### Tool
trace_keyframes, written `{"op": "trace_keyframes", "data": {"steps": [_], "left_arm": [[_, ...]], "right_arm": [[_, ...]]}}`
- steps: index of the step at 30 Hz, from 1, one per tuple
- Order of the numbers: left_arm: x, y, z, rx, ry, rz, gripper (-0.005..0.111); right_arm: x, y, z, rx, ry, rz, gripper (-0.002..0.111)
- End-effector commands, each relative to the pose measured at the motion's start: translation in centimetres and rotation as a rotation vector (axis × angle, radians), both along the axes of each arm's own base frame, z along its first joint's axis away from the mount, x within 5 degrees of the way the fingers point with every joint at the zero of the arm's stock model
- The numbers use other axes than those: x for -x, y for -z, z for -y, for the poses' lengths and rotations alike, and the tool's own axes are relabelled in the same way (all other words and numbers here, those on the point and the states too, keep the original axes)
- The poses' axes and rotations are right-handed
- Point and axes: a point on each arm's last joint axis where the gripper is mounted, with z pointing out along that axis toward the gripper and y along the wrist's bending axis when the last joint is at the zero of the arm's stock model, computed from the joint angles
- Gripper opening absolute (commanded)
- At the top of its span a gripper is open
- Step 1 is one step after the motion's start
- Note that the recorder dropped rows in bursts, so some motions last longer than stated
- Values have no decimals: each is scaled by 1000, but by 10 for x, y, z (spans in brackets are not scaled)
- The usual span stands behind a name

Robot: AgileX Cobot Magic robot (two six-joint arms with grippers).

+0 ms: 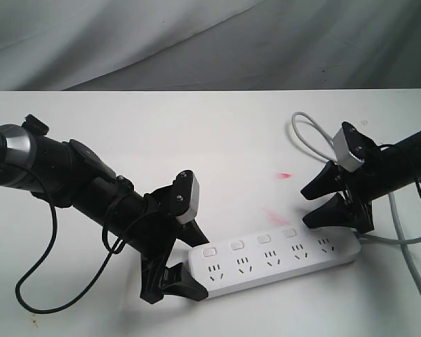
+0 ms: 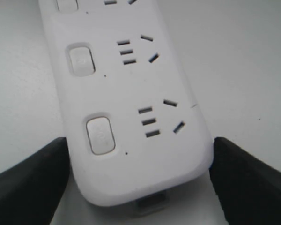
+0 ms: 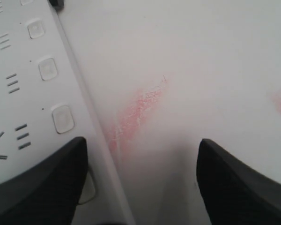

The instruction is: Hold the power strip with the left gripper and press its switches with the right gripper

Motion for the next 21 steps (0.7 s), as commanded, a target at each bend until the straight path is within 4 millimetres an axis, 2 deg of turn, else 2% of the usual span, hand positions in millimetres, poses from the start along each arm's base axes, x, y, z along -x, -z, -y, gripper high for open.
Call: {"op": "trace_keyframes", "data": {"steps": [1, 7, 12, 21], "left_arm": [[0, 1, -1, -19, 5, 24, 30], [0, 1, -1, -19, 5, 24, 30], [0, 1, -1, -19, 5, 24, 30], [0, 1, -1, -19, 5, 24, 30]], "right_arm": [[0, 15, 10, 151, -39, 56, 61], [1, 15, 13, 179, -43, 52, 61], [-1, 6, 16, 225, -24, 79, 61], [-2, 7, 17, 232, -12, 83, 61]]}}
